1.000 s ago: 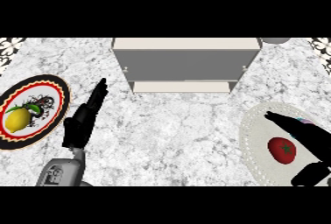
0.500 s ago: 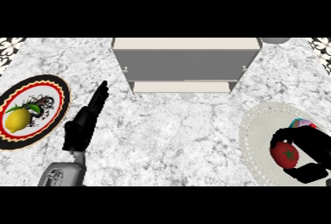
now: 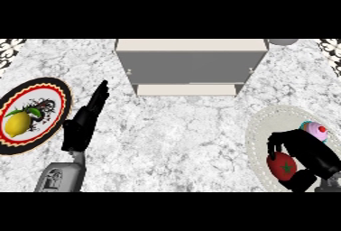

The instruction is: Pick the tomato from the placemat and place it in the tiered shelf

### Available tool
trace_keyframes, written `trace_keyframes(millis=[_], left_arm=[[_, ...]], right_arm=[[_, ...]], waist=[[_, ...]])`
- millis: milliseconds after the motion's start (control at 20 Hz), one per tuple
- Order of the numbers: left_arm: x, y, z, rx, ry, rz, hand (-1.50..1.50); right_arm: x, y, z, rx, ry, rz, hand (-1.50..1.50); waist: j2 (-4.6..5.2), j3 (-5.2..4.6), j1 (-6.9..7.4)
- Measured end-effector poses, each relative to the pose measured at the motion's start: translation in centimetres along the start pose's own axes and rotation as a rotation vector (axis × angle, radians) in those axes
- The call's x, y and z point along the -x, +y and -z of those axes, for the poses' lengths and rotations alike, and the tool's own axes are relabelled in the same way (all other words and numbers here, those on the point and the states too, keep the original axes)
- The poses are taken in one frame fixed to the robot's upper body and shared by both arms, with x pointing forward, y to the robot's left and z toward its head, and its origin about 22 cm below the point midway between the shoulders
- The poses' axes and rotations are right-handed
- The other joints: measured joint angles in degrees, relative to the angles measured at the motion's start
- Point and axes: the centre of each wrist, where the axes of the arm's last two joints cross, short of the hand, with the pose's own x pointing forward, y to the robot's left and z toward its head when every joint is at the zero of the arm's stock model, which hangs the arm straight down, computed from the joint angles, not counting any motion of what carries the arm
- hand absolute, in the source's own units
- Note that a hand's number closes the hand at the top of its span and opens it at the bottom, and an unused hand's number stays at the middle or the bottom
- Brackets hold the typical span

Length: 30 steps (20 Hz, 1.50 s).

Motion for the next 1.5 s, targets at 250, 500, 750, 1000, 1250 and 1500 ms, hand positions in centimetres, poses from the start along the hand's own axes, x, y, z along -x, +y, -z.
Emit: trace_keyframes(millis=[250,500,750,1000,1250,1500], left_arm=[[0.0,-0.5,0.1,0.012,0.001,-0.001,0.0],[-0.2,-0.9,0.2,0.033,-0.007,-0.003,0.0],[-0.3,-1.1,0.4,0.047,-0.01,-0.005,0.0],[-0.5,-1.7,0.7,0.054,-0.008,-0.004,0.0],[-0.3,-1.5,0.7,0.054,0.003,0.0,0.0],[-0.5,-1.5,0.9,0.051,0.003,0.003,0.0]], right_arm=[[-7.6,2.5,3.5,0.085,0.079,0.07,1.5],[-12.9,2.5,4.8,0.224,0.112,0.17,1.5],[-18.1,1.2,4.8,0.409,0.099,0.292,1.5],[-23.5,-0.3,4.0,0.565,0.105,0.377,1.5],[-27.6,-2.0,3.6,0.723,0.159,0.368,1.5],[-30.5,-4.3,3.5,0.883,0.133,0.291,1.5]], waist=[[-0.3,-0.24,0.9],[-0.41,0.06,2.03],[-0.54,0.05,2.93],[-0.79,-0.14,2.96],[-1.02,-0.33,2.78],[-1.06,-0.36,2.82]])
